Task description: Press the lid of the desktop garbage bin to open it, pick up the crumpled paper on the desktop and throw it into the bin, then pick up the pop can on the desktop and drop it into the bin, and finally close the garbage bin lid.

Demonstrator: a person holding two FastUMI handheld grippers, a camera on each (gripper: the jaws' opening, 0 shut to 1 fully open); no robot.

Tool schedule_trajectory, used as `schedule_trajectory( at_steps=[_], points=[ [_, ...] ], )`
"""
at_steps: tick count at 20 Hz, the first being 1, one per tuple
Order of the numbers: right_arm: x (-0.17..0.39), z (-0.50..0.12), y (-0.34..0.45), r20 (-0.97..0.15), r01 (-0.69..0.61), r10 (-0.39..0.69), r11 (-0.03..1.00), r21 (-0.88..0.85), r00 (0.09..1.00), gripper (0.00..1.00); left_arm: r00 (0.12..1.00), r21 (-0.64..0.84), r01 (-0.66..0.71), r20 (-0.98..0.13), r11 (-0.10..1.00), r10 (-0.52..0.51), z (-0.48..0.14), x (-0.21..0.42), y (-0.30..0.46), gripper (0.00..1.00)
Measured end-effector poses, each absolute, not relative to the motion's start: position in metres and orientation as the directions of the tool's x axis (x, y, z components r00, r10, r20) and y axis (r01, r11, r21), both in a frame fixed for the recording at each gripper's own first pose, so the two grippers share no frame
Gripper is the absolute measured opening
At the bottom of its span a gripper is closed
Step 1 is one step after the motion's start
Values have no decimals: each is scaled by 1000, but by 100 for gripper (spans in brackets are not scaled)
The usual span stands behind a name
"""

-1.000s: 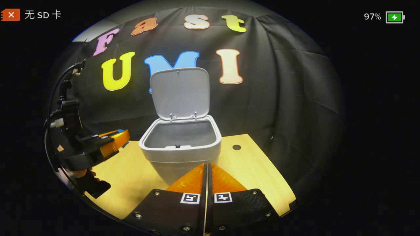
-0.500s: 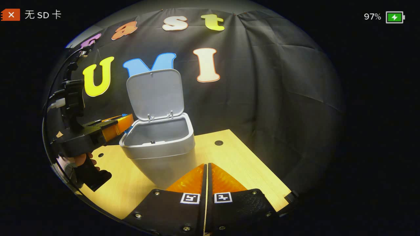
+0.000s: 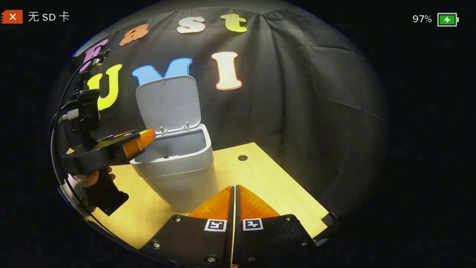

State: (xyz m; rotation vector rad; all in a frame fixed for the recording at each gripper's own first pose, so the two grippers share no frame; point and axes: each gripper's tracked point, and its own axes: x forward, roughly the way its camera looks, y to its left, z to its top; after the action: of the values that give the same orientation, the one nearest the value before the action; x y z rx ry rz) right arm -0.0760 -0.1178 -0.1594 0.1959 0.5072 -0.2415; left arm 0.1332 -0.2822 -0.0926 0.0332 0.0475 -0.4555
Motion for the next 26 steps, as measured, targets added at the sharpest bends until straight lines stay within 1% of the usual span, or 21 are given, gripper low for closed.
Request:
schedule_trajectory(
  at_steps=[3,8,9,10,11,13,14,15,20,22,23,26],
  points=[
    [-75,-158,-114,-501,265,-169,956,127,849,2,902,35,431,-50,902,-429,-85,140,-284,89],
    [-68,-160,-104,-502,244,-145,960,136,853,2,914,45,405,-41,913,-404,-78,137,-265,89],
    [-66,-160,-102,-502,236,-137,962,140,854,2,918,46,396,-37,917,-394,-77,136,-260,92],
    [-66,-161,-98,-501,226,-127,963,143,856,2,922,48,386,-34,921,-385,-76,133,-253,92],
    [-65,-161,-95,-500,217,-118,965,146,858,2,926,50,377,-30,925,-376,-74,132,-247,90],
    [-62,-161,-89,-497,197,-96,968,155,862,2,934,54,357,-25,932,-356,-70,129,-234,90],
    [-60,-162,-86,-496,187,-85,969,160,864,2,938,56,346,-25,937,-345,-69,128,-228,93],
    [-59,-162,-82,-495,178,-74,970,165,866,2,942,55,337,-24,940,-336,-69,127,-222,93],
    [-56,-171,-67,-522,126,-17,977,173,853,2,956,34,294,-26,955,-293,-66,118,-200,93],
    [-58,-167,-63,-515,108,-1,978,179,857,1,961,24,274,-32,961,-274,-67,114,-192,93],
    [-57,-166,-61,-511,99,7,978,181,859,2,963,19,267,-36,964,-266,-67,113,-188,96],
    [-54,-166,-54,-505,70,39,978,195,862,2,969,9,245,-39,969,-245,-68,108,-179,96]
  ],
)
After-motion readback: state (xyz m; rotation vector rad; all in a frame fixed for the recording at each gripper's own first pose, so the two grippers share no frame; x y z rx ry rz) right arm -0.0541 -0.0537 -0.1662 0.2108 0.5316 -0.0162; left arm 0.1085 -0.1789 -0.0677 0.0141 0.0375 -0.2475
